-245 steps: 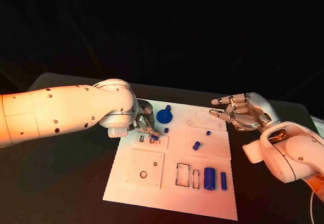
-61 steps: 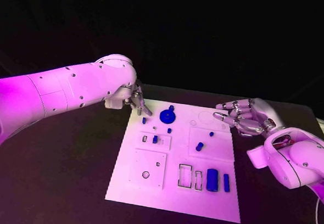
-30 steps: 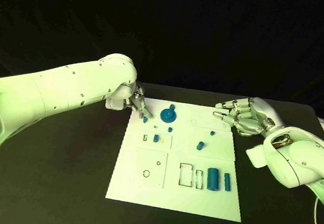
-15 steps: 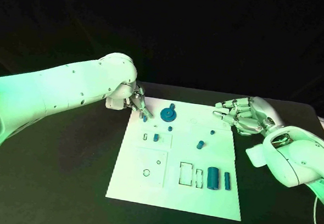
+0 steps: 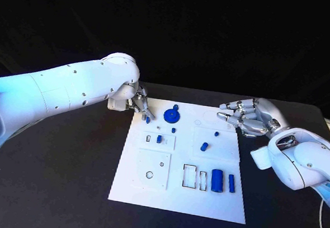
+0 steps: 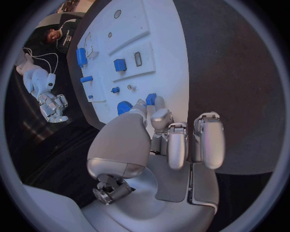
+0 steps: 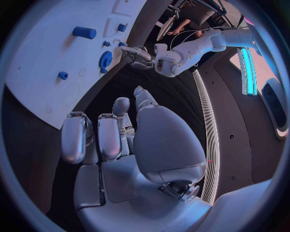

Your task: Assemble the parts on the task board

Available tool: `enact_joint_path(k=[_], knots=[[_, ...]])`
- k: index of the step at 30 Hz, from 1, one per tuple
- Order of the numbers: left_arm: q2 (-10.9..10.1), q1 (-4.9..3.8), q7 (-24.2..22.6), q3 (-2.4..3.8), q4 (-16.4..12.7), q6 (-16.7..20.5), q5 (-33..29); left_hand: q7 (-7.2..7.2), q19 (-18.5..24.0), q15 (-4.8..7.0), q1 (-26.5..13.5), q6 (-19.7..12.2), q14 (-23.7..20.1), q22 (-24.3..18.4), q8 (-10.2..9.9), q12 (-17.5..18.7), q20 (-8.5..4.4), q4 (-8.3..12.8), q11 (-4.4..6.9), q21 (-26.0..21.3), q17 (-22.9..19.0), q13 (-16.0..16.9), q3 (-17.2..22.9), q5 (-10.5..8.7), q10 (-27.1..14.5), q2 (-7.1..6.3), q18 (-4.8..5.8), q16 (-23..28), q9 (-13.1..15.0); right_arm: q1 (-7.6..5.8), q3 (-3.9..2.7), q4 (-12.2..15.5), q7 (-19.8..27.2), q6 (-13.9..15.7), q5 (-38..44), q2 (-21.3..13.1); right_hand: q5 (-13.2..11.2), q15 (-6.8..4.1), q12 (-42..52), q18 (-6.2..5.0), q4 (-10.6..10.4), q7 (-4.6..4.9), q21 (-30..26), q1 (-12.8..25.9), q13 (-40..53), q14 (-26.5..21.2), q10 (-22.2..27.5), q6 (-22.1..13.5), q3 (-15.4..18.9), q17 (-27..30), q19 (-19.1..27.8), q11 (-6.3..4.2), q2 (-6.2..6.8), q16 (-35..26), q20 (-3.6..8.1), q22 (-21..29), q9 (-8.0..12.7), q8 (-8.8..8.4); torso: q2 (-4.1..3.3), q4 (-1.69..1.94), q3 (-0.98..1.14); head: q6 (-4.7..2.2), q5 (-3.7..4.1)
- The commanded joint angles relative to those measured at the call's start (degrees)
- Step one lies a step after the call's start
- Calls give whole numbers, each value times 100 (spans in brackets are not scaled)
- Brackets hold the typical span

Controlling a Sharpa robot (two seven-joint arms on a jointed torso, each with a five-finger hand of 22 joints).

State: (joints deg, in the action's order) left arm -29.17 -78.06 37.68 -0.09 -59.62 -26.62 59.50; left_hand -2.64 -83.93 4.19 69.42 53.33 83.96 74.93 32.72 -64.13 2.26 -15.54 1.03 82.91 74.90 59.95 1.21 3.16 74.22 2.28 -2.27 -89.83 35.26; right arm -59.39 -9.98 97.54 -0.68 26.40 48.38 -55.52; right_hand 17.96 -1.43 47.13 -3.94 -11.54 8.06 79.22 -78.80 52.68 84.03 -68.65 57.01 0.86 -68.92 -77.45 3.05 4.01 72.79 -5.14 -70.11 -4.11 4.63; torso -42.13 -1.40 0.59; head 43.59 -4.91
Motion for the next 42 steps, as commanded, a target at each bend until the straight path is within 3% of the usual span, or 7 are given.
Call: enact_joint_path(k=[1,9,14,23,31,34,42], knots=[[17,1,1,1,3,-122,-33,-6,-157,35,79,40,604,642,26,-37,-39,40,22,1,1510,5,23,37,27,16,-3,-17,-4,7,0,2,59,-21,44,7,30,14,32,-61,7,-1,-27,-16,4,173,41,-18,33,-2,22,-5,-59,-32,14,8,-6,23,-2,-1,-1,8,0],[26,5,-12,0,11,-106,-100,25,-155,62,475,-3,604,643,19,-16,-63,235,53,-7,1510,-21,307,40,14,168,-5,-17,-24,8,0,1,60,-21,44,9,42,13,46,-60,10,-1,-25,-27,13,174,34,-15,35,-2,18,-6,-67,-33,15,4,-7,26,0,1,-1,24,0],[23,9,-81,-1,21,-101,-303,25,-147,86,1157,-151,604,638,-72,75,-98,704,67,-24,1510,-88,1018,61,-53,244,-8,-17,-80,9,0,1,63,-21,44,12,42,13,46,-60,10,-1,-25,-27,13,174,34,-15,35,-2,18,-6,-67,-33,15,4,-7,26,2,2,1,51,1],[-50,15,-228,-6,-46,57,-453,-37,-142,10,807,-150,604,648,-40,114,-51,872,10,-49,1510,-159,2425,35,0,-342,-14,-17,-82,10,0,-2,61,-25,44,18,42,13,46,-60,10,-1,-25,-27,13,174,34,-15,35,-2,18,-6,-67,-33,15,4,-7,26,6,-4,4,65,-5],[-337,15,-397,-7,-398,339,-607,-31,-141,24,676,-145,604,650,20,90,-41,963,16,-59,1510,-152,2775,34,33,-503,-12,-17,-46,10,1,-8,55,-26,44,8,42,13,46,-60,10,-1,-25,-27,13,174,34,-15,35,-2,18,-6,-67,-33,15,4,-7,26,4,5,6,41,-36],[-577,15,-469,-9,-789,600,-558,-28,-144,25,650,-138,604,657,35,78,-42,978,18,-55,1510,-144,2829,32,46,-534,-11,-17,-38,10,1,-10,53,-23,42,0,42,13,46,-60,10,-1,-25,-27,13,174,34,-15,35,-2,18,-6,-67,-33,15,4,-7,26,6,4,11,48,-18],[-1091,57,-702,-40,-1682,1284,-166,-11,-165,32,593,-114,604,693,84,20,-49,1037,34,-30,1510,-98,3035,32,109,-658,-2,-17,-13,10,1,-11,59,-19,40,-16,52,12,45,-60,12,-1,-28,-39,7,175,36,-13,42,-5,18,-7,-73,-33,16,6,-7,28,7,15,0,54,-28]])
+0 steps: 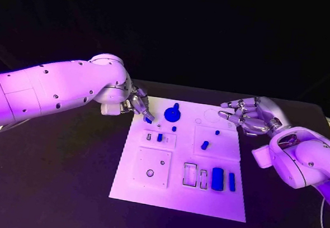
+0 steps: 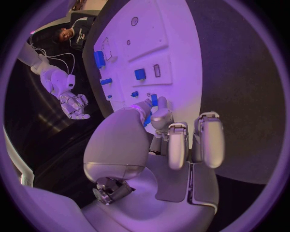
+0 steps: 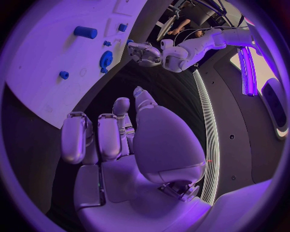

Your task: Assemble the parts on the task board

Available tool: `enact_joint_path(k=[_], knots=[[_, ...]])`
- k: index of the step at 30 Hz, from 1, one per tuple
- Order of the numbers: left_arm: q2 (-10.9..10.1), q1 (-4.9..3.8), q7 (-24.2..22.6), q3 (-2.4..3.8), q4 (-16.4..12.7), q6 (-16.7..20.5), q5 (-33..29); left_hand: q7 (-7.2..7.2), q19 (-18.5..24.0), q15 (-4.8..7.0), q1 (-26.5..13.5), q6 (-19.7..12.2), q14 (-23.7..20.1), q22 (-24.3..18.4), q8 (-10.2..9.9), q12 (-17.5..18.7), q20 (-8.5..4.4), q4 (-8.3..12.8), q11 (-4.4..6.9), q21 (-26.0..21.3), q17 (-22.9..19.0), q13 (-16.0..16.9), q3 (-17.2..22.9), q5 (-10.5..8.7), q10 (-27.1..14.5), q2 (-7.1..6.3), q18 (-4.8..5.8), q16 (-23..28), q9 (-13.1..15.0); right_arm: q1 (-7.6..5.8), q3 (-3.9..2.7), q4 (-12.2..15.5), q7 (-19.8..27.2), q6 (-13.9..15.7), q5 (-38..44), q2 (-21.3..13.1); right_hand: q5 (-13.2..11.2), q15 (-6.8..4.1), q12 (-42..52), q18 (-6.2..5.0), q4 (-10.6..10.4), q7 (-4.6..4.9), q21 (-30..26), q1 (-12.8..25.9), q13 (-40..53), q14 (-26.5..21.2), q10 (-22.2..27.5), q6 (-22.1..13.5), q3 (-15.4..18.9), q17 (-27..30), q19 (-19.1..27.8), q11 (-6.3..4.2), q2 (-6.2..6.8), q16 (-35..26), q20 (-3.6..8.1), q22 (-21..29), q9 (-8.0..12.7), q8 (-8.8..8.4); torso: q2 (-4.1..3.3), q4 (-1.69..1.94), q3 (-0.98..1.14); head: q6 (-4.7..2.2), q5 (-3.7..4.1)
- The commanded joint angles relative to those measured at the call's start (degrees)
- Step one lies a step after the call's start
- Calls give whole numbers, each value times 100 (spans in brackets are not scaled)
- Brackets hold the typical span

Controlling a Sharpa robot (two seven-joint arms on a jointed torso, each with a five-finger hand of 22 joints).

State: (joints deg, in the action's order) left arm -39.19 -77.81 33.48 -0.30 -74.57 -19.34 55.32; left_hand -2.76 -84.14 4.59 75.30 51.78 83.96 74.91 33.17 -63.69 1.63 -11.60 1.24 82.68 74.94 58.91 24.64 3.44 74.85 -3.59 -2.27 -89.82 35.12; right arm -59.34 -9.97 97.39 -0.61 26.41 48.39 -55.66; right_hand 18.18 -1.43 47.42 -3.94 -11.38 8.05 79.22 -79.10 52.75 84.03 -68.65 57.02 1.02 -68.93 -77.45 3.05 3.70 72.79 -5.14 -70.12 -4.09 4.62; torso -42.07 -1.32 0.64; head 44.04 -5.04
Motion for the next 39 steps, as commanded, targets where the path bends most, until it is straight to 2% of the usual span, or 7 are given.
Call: enact_joint_path(k=[1,8,12,13,16,26,39], knots=[[-150,56,-307,-33,-284,623,313,2,-149,-8,-3,42,604,701,45,-30,12,653,16,-3,1506,11,732,3,55,-96,-1,-18,4,5,0,4,54,-18,40,-4,30,12,16,-60,-4,-1,-28,-9,1,175,36,-13,26,-5,18,-7,-42,-33,16,7,-9,28,1,6,-3,10,-18],[-502,264,-417,-73,-898,898,665,8,-166,1,-34,57,604,733,69,-55,4,706,22,20,1506,29,935,2,96,-222,7,-18,13,5,0,3,63,-12,40,-15,30,12,16,-60,-4,-1,-28,-9,1,175,36,-13,26,-5,18,-7,-42,-33,16,7,-9,28,-3,2,-13,17,-20],[-611,332,-402,-77,-1129,892,852,10,-172,3,-50,65,604,744,78,-65,2,718,25,28,1506,35,997,1,112,-263,9,-18,16,5,1,-2,70,-13,40,-14,30,12,16,-60,-4,-1,-28,-9,1,175,36,-13,26,-5,18,-7,-42,-33,16,7,-9,28,-5,3,-19,22,-28],[-639,349,-370,-79,-1180,853,916,11,-177,3,-55,69,604,753,80,-74,2,721,26,35,1506,45,1014,1,120,-276,12,-18,17,6,1,-4,72,-14,40,-12,30,12,16,-60,-4,-1,-28,-9,1,175,36,-13,26,-5,18,-7,-42,-33,16,7,-9,28,-6,-2,-11,28,-39],[-660,375,-310,-85,-1209,797,989,11,-179,3,-61,72,604,756,82,-76,2,719,26,38,1506,46,1027,1,123,-279,13,-18,17,7,1,-4,75,-16,40,-5,30,12,16,-60,-4,-1,-28,-9,1,175,36,-13,26,-5,18,-7,-42,-33,16,7,-9,28,-5,-11,-4,35,-60],[-608,515,-195,-95,-1230,735,1048,10,-176,4,-76,77,604,751,86,-78,1,712,26,32,1506,47,1054,0,129,-279,11,-18,18,16,3,-8,83,-22,40,6,30,12,16,-60,-4,-1,-28,-9,1,175,36,-13,26,-5,18,-7,-42,-33,16,7,-9,28,-15,-19,-6,58,-48],[-564,545,-98,-96,-1176,597,1078,11,-179,4,-79,78,604,756,88,-79,1,714,27,36,1506,47,1067,0,132,-282,12,-18,19,22,3,2,83,-29,40,0,30,12,16,-60,-4,-1,-28,-9,1,175,36,-13,26,-5,18,-7,-42,-33,16,7,-9,28,-6,-12,-2,93,-55]])
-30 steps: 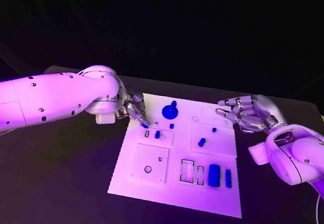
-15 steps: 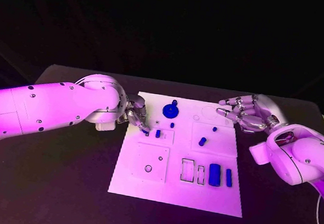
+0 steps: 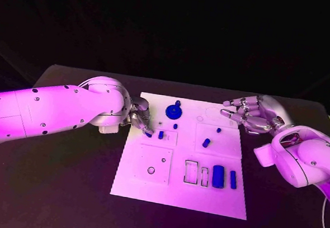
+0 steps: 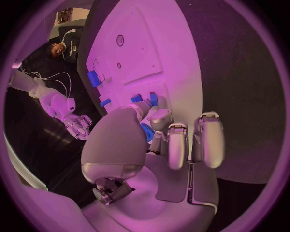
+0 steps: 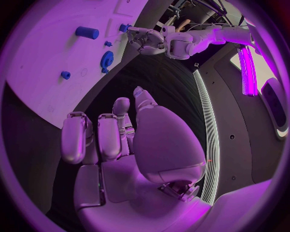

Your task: Assemble the parts on the task board

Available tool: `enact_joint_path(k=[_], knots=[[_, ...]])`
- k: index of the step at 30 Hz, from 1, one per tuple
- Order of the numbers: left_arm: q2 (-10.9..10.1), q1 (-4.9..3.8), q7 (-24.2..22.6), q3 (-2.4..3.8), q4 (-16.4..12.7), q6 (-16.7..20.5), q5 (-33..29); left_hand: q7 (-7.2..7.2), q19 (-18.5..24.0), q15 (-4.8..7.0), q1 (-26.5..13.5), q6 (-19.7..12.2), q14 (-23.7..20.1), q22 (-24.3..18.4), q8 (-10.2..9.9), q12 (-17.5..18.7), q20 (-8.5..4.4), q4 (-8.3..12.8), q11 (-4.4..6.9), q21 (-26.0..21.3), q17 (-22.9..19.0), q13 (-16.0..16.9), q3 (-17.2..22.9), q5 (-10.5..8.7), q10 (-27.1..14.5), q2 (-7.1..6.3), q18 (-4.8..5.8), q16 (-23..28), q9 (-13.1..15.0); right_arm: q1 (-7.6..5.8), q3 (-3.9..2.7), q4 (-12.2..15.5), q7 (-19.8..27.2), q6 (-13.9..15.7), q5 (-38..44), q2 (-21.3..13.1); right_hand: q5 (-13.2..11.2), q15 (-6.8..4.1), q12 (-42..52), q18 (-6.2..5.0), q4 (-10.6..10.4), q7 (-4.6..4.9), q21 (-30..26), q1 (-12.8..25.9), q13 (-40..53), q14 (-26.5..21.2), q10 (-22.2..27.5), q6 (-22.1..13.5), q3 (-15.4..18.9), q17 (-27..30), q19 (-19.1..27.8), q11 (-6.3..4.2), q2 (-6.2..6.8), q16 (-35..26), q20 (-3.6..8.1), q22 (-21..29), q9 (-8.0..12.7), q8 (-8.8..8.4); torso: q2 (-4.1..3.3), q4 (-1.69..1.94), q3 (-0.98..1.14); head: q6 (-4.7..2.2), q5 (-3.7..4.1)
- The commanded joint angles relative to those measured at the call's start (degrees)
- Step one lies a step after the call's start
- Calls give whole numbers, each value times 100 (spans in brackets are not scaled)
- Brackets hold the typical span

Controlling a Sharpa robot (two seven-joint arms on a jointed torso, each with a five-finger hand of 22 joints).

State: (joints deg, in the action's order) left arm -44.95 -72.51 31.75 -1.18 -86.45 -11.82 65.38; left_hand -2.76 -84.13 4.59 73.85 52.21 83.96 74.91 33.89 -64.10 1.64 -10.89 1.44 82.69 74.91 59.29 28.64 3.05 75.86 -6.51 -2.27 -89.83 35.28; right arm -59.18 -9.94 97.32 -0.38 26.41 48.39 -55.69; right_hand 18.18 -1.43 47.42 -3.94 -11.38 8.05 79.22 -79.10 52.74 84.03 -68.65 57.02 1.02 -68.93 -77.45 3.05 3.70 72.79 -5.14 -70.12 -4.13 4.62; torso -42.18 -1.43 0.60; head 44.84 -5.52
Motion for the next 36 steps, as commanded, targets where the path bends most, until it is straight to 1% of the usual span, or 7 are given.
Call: enact_joint_path(k=[1,8,12,18,23,30,36], knots=[[13,15,75,-8,13,-201,72,11,-179,5,66,35,604,757,16,-38,1,642,8,36,1509,8,667,40,31,10,12,-17,3,7,0,8,60,-31,40,2,30,12,17,-60,-4,-1,-28,-9,2,175,36,-14,26,-5,18,-7,-42,-33,16,7,-5,28,5,-2,2,14,-6],[13,15,93,-7,24,-423,73,13,-181,5,63,37,604,761,20,-41,0,648,8,39,1509,10,681,39,34,-3,13,-17,5,8,0,9,63,-35,40,1,30,12,17,-60,-4,-1,-28,-9,2,175,36,-14,26,-5,18,-7,-42,-33,16,7,-5,28,3,-5,0,26,-3],[13,16,106,-7,25,-500,74,15,-181,5,61,41,604,761,24,-51,0,656,10,38,1509,22,703,40,43,-16,13,-17,7,9,0,10,63,-38,40,0,30,12,17,-60,-4,-1,-28,-9,2,175,36,-14,26,-5,18,-7,-42,-33,16,7,-5,28,2,0,0,40,-3],[19,16,70,-7,21,-627,74,15,-181,6,60,45,604,760,28,-54,0,661,11,37,1509,24,717,42,46,-25,13,-17,8,12,0,8,60,-72,38,0,30,12,17,-60,-4,-1,-28,-9,2,175,36,-14,26,-5,18,-7,-42,-33,16,7,-5,28,4,5,-2,36,-1],[48,16,55,-7,38,-617,74,16,-182,6,45,54,604,763,36,-60,0,662,11,38,1509,30,744,43,54,-40,14,-17,12,14,0,8,60,-74,37,2,30,12,17,-60,-4,-1,-28,-9,2,175,36,-14,26,-5,18,-7,-42,-33,16,7,-5,28,6,3,0,37,-7],[131,16,160,-8,134,-485,-32,29,-184,9,-152,97,604,769,98,-69,-1,536,18,36,1509,31,850,39,76,16,14,-17,47,15,0,13,58,-71,37,0,30,12,17,-60,-4,-1,-28,-9,2,175,36,-14,26,-5,18,-7,-42,-33,16,7,-5,28,4,-3,3,40,-11],[198,16,251,-10,195,-431,-136,59,-193,26,-356,127,604,784,156,-90,-10,440,37,44,1509,49,850,36,91,7,17,-17,92,15,0,19,56,-68,37,-6,30,12,17,-60,-4,-1,-28,-9,2,175,36,-14,26,-5,18,-7,-42,-33,16,7,-5,28,2,-3,6,46,-9]])
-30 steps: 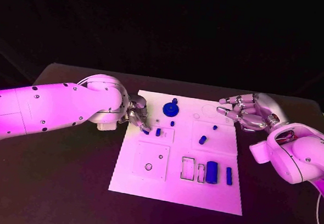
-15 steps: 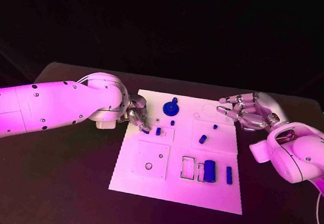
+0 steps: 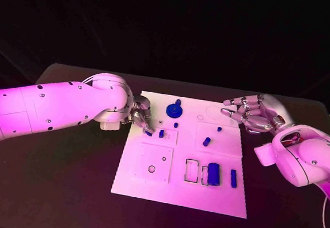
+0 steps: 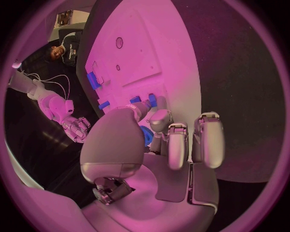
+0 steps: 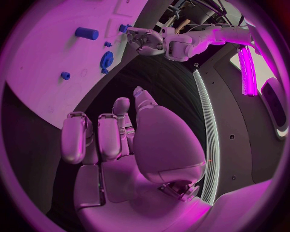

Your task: Assemble the parts on the task board

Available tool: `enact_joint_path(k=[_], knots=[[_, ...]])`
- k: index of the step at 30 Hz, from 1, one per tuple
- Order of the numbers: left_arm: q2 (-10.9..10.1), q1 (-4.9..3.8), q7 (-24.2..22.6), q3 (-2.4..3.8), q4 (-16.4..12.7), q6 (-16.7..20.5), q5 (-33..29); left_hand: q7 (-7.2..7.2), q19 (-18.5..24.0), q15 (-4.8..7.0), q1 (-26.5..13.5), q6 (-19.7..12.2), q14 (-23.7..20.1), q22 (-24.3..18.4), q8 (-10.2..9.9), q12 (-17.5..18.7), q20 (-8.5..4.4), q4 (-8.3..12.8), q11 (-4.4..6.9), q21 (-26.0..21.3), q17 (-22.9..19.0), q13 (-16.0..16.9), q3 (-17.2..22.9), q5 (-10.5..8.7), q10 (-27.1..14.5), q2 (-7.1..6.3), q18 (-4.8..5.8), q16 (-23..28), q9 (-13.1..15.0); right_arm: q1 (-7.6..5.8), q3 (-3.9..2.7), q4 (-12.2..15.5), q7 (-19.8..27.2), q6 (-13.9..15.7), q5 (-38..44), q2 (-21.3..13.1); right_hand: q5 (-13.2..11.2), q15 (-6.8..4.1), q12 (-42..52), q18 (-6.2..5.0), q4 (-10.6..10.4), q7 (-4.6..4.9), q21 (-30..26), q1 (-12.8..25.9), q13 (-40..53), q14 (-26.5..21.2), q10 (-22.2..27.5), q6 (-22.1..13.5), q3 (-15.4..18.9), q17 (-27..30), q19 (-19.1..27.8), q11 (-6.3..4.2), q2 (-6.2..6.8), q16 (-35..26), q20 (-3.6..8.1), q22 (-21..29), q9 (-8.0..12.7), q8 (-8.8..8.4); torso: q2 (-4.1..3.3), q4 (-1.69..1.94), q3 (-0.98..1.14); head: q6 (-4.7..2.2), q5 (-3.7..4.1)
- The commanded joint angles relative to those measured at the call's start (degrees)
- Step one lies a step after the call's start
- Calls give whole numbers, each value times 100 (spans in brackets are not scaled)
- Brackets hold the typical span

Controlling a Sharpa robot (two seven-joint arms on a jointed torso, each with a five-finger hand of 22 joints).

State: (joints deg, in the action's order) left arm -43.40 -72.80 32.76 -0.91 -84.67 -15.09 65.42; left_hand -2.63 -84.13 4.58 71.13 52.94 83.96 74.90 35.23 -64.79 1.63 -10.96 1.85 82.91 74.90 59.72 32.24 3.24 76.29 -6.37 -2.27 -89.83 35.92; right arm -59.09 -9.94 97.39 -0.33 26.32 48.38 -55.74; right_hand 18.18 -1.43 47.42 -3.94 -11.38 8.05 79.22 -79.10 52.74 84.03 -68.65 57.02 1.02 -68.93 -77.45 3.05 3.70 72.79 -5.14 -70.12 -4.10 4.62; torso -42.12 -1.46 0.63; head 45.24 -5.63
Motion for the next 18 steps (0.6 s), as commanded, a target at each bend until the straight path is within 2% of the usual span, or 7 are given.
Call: enact_joint_path(k=[1,7,8,9,11,18], knots=[[52,45,162,-36,23,-104,-153,51,-196,29,-120,57,604,791,26,-25,-12,432,-1,26,1510,9,483,16,51,-17,18,-17,32,5,0,13,50,-59,37,-1,30,12,17,-60,-4,-1,-28,-9,2,175,36,-14,26,-5,18,-7,-42,-33,16,7,-8,28,-3,-1,4,6,2],[90,44,182,-38,42,-126,-189,95,-222,52,-332,125,604,837,61,-83,-28,376,31,64,1510,67,400,17,96,-110,30,-17,53,5,0,22,53,-59,37,-7,30,12,17,-60,-4,-1,-28,-9,2,175,36,-14,26,-5,18,-7,-42,-33,16,7,-8,28,1,-1,4,15,3],[95,44,174,-38,44,-124,-191,108,-228,58,-354,157,604,847,73,-119,-32,383,42,72,1510,107,385,36,124,-129,33,-17,57,5,0,23,55,-64,37,-8,30,12,17,-60,-4,-1,-28,-9,2,175,36,-14,26,-5,18,-7,-42,-33,16,7,-8,28,1,-1,4,15,3],[100,44,165,-38,48,-122,-189,131,-240,69,-394,208,604,867,90,-163,-42,397,58,90,1510,155,345,175,165,-172,38,-17,66,5,0,22,60,-74,37,-10,30,12,17,-60,-4,-1,-28,-9,2,175,36,-14,26,-5,18,-7,-42,-33,16,7,-8,28,2,0,4,20,6],[109,44,153,-39,54,-127,-172,154,-255,83,-455,262,604,893,94,-215,-53,406,75,112,1510,218,276,271,215,-219,45,-17,70,5,0,21,66,-88,37,-12,30,12,17,-60,-4,-1,-28,-9,2,175,36,-14,26,-5,18,-7,-42,-33,16,7,-8,28,2,1,4,16,12],[130,44,151,-39,68,-131,-135,188,-284,106,-651,402,604,946,75,-286,-78,356,106,156,1510,316,12,290,302,-261,60,-17,70,5,0,24,72,-102,37,-13,30,12,17,-60,-4,-1,-28,-9,2,175,36,-14,26,-5,18,-7,-42,-33,16,7,-8,28,0,4,-3,18,17]])
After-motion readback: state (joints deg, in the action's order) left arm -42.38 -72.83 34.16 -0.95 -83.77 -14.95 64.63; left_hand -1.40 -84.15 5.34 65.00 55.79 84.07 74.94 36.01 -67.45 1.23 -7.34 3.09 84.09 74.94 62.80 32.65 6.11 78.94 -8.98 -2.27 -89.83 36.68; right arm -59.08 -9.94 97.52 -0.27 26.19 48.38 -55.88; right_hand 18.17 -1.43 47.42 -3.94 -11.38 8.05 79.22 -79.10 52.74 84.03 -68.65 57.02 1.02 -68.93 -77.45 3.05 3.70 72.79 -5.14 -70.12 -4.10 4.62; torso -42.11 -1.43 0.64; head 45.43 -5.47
